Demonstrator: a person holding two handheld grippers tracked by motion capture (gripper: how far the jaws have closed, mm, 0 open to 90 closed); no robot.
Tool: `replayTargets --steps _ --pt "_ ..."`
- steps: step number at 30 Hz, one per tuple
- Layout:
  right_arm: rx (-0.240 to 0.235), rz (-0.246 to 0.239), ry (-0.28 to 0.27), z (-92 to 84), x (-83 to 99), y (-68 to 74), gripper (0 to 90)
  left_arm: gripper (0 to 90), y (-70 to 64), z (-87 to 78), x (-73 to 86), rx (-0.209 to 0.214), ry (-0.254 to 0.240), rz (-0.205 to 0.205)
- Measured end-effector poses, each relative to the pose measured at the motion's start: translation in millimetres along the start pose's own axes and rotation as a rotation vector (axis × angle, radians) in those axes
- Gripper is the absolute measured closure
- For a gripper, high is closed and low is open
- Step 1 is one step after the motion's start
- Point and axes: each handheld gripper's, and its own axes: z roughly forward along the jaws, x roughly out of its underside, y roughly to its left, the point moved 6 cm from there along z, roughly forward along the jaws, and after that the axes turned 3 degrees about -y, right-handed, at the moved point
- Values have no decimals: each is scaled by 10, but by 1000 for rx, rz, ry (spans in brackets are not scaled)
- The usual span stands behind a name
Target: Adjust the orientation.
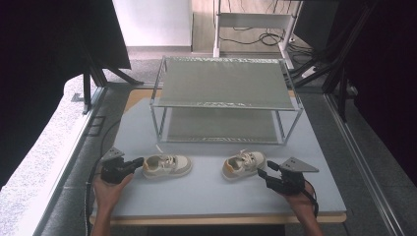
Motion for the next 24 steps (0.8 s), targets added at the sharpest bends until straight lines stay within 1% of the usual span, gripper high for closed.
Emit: replayTargets --steps 5,6,7,10,11,12,13,14,15,16,18,21,22,23,24 --pt "5 4 -6 -16 -6 -14 482 900 -23 -26 20 5 7 11" --pt "4 5 -10 -24 -11 -21 482 900 -49 -42 36 11 10 14" --pt "5 12 -15 -29 -18 -23 482 900 -63 -51 47 18 12 15" --pt "8 13 -21 -49 -27 -40 482 900 -114 -83 82 49 22 20" --pt "10 14 -23 -55 -27 -45 481 900 -131 -94 91 59 28 30" --pt "8 15 -22 -61 -26 -48 481 900 -131 -94 91 59 28 30" --pt "9 16 -23 -65 -24 -52 481 900 -151 -105 99 71 34 38" --pt "10 17 -23 -70 -24 -58 481 900 -189 -122 114 100 45 59" --pt "10 17 -23 -70 -24 -58 481 900 -189 -122 114 100 45 59" --pt "11 21 -27 -79 -26 -68 481 899 -217 -132 127 132 54 67" --pt "13 26 -31 -85 -28 -78 480 899 -244 -140 131 153 58 69" --pt "14 29 -29 -89 -26 -87 479 899 -272 -148 135 162 66 74" --pt "16 30 -29 -91 -25 -93 478 899 -308 -160 151 162 69 76" --pt "16 30 -29 -91 -25 -93 478 899 -308 -160 151 162 69 76" --pt "15 32 -30 -91 -26 -93 477 898 -349 -174 176 168 68 72"
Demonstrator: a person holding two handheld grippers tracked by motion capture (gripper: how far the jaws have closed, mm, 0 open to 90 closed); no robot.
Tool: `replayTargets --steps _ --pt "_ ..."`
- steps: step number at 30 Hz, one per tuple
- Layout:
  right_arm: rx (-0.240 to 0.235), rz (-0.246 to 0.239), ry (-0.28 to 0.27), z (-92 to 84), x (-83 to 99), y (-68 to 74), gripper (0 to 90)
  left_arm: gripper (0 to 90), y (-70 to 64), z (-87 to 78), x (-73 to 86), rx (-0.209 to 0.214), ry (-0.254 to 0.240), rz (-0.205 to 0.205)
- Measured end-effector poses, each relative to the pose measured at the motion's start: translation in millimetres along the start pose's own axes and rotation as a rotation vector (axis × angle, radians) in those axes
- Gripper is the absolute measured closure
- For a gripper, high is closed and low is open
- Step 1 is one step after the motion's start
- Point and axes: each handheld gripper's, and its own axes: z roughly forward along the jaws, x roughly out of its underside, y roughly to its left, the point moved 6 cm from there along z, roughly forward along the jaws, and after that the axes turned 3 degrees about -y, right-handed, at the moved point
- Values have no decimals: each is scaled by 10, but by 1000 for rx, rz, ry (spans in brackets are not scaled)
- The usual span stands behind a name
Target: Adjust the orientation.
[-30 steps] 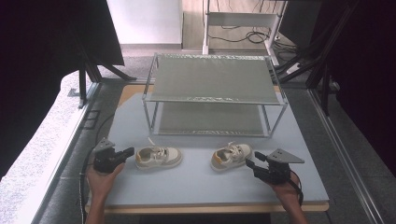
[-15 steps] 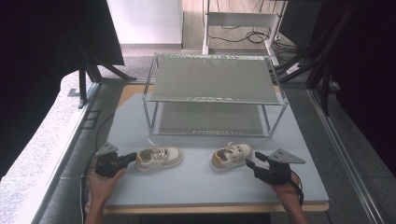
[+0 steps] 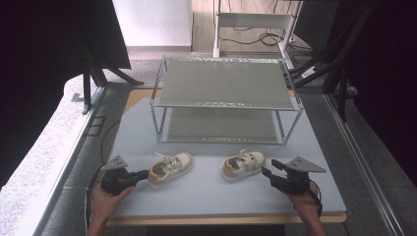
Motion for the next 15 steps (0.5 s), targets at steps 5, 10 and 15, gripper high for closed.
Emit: replayTargets --steps 5,10,15 --pt "-8 -1 6 15 10 15 472 896 -104 -6 42 25 2 -6" --pt "-13 -3 4 23 2 28 472 877 -241 33 70 105 27 14" --pt "-11 -6 1 27 -1 36 472 875 -321 71 65 139 47 45"
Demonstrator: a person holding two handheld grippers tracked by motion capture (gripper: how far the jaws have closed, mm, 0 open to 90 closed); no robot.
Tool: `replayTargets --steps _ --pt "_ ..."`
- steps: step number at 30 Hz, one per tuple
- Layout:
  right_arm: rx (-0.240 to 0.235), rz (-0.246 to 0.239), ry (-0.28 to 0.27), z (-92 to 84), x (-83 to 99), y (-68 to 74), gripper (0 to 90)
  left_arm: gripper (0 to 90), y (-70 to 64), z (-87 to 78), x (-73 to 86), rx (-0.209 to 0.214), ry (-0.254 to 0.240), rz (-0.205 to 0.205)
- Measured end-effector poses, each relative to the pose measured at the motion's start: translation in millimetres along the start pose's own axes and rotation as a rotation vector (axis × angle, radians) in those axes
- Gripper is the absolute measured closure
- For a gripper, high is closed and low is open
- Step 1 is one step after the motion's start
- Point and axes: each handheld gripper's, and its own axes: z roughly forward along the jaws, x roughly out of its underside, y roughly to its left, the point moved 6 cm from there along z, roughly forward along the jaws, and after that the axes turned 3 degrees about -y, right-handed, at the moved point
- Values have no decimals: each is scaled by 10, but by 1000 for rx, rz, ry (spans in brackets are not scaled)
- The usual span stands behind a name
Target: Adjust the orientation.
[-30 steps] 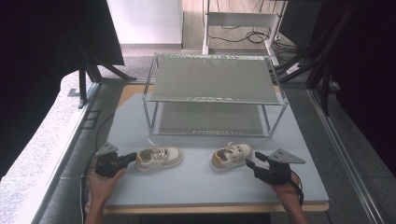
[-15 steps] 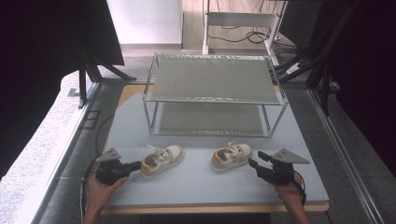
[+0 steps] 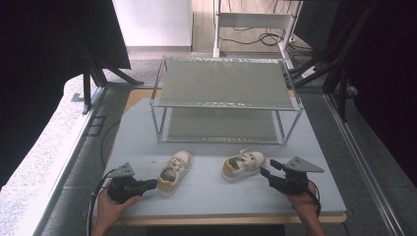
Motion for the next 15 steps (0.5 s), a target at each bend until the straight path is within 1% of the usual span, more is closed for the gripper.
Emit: replayTargets --steps 1,2,3,5,8,11,13,14,15 --pt "-1 0 1 -3 -1 2 472 881 -29 22 -8 13 3 10" --pt "-1 0 1 -3 -1 2 472 881 -29 22 -8 13 3 10" --pt "0 1 -1 -6 0 2 472 881 -63 48 -12 34 9 18" --pt "2 1 0 -11 4 0 472 881 -102 81 -19 54 13 27" --pt "2 4 -2 -22 3 1 472 875 -151 121 -33 70 22 42" --pt "3 4 -9 -27 -2 2 472 862 -158 129 -37 71 26 44" --pt "-10 18 -32 -61 -35 22 483 856 -126 84 -56 60 7 37" --pt "-14 21 -39 -75 -51 32 488 853 -126 84 -56 60 7 37" --pt "-15 21 -46 -87 -67 42 491 847 -74 15 -88 33 -25 16"
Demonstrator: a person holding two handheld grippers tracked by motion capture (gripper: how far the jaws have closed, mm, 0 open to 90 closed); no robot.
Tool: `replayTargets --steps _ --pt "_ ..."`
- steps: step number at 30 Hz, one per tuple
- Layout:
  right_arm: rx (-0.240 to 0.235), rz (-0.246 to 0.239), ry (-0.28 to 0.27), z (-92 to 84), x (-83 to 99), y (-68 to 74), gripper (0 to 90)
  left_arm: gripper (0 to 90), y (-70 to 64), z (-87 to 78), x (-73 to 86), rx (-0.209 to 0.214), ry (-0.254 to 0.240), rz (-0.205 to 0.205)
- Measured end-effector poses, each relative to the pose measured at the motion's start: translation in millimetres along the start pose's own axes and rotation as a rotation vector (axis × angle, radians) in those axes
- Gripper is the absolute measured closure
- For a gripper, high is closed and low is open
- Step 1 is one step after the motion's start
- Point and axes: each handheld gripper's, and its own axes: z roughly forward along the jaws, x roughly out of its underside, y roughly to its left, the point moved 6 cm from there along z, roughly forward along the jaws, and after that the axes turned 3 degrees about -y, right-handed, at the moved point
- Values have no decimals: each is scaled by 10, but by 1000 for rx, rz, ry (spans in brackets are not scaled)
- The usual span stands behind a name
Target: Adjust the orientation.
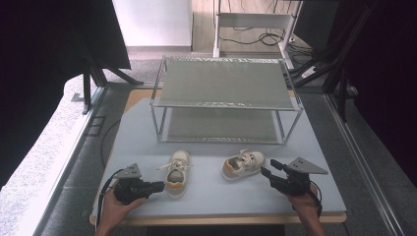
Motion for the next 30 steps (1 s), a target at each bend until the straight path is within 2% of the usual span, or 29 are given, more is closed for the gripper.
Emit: replayTargets --steps 2,4,5,7,9,10,11,12,13,14,15,18,20,21,23,25,30 --pt "-8 -2 -7 -18 -28 26 505 822 63 -62 -41 -42 -34 -34" --pt "-21 -6 -6 -9 -53 65 519 806 87 -84 -62 -56 -43 -42" --pt "-28 -13 -3 5 -66 87 527 788 118 -102 -112 -78 -58 -54" --pt "-47 -18 -1 48 -98 151 560 765 138 -92 -175 -97 -72 -52" --pt "-77 -14 -15 96 -156 239 603 724 171 -69 -250 -141 -84 -50" --pt "-95 -20 -21 121 -197 292 618 696 189 -56 -289 -167 -90 -50" --pt "-107 -32 -25 149 -240 352 636 666 189 -56 -289 -167 -90 -50" --pt "-120 -48 -25 177 -281 412 651 646 225 -30 -366 -200 -99 -49" --pt "-134 -61 -25 210 -319 470 666 626 242 -17 -403 -217 -98 -45" --pt "-151 -71 -23 243 -353 525 687 602 242 -17 -403 -217 -98 -45" --pt "-164 -76 -24 280 -381 577 713 577 271 9 -458 -265 -89 -37" --pt "-167 -108 -14 403 -417 694 794 517 315 29 -444 -313 -89 -62" --pt "-177 -110 -10 435 -416 728 815 506 333 33 -415 -326 -84 -74" --pt "-181 -119 5 487 -398 776 857 474 369 26 -346 -348 -57 -98" --pt "-175 -127 11 508 -386 791 879 452 379 10 -318 -359 -54 -98" --pt "-171 -148 22 554 -370 830 897 441 379 -44 -291 -370 -80 -111" --pt "-171 -171 36 636 -386 926 897 413 309 -51 -330 -360 -97 -94"
